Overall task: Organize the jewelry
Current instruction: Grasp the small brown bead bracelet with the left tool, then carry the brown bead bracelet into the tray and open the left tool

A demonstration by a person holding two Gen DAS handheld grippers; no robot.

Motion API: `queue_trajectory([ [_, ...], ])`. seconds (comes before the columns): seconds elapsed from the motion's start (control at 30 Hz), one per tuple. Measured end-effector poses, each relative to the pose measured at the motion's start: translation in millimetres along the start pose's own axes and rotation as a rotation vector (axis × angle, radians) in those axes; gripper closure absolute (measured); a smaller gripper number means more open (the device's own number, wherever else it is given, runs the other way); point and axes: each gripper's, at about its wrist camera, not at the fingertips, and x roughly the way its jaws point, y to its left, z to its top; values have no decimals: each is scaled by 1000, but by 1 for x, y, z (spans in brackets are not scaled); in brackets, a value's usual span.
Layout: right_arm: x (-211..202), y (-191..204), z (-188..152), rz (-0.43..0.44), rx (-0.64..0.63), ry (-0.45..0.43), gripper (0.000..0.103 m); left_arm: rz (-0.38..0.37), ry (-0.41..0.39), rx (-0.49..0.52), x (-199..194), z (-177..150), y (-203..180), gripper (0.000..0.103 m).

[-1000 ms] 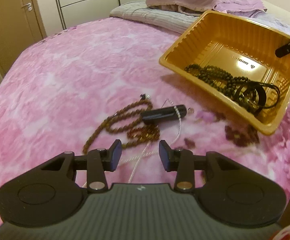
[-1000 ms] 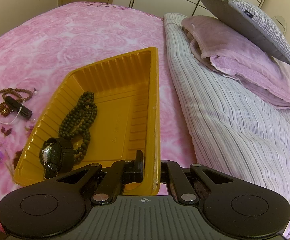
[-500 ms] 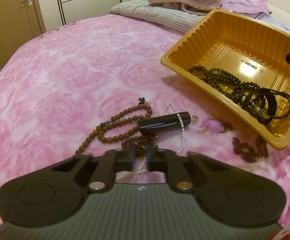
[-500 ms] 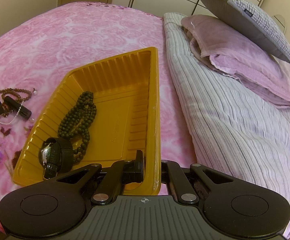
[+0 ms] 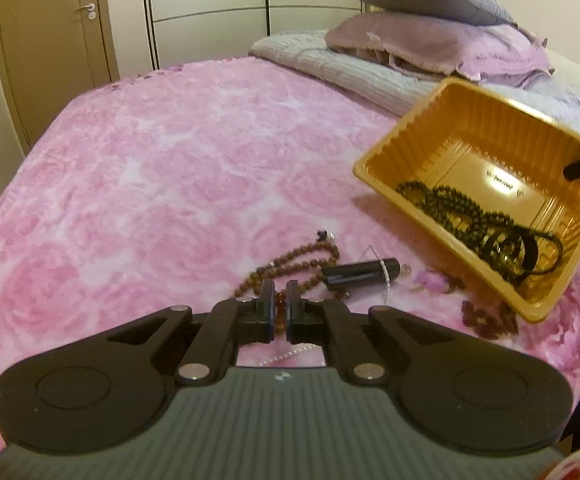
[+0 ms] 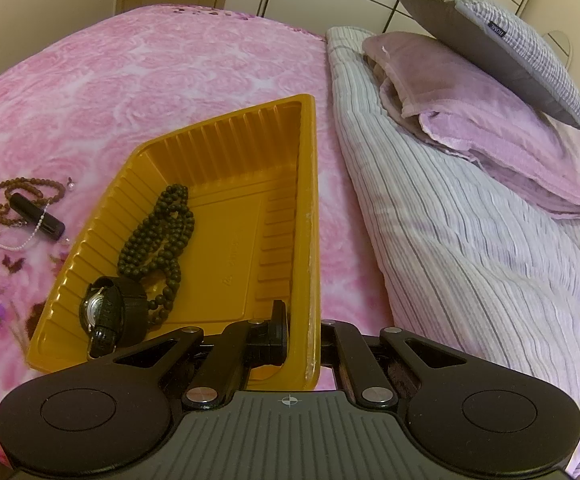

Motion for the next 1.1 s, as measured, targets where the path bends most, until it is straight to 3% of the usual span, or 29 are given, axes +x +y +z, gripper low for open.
queue_trajectory([
  [0.3,0,0,0,1,0,0,99,-55,-49,-30,-22,23,2,99],
  [0.53,-1,0,1,2,2,-4,99,-130,-76,-2,-26,37,-27,99],
  [0.87,-1,0,1,3,1,-7,99,-296,-99,-8,-2,66,-86,99],
  [1.1,-2,1,1,8,10,-13,98,-352,-77,19,24,79,-116,99],
])
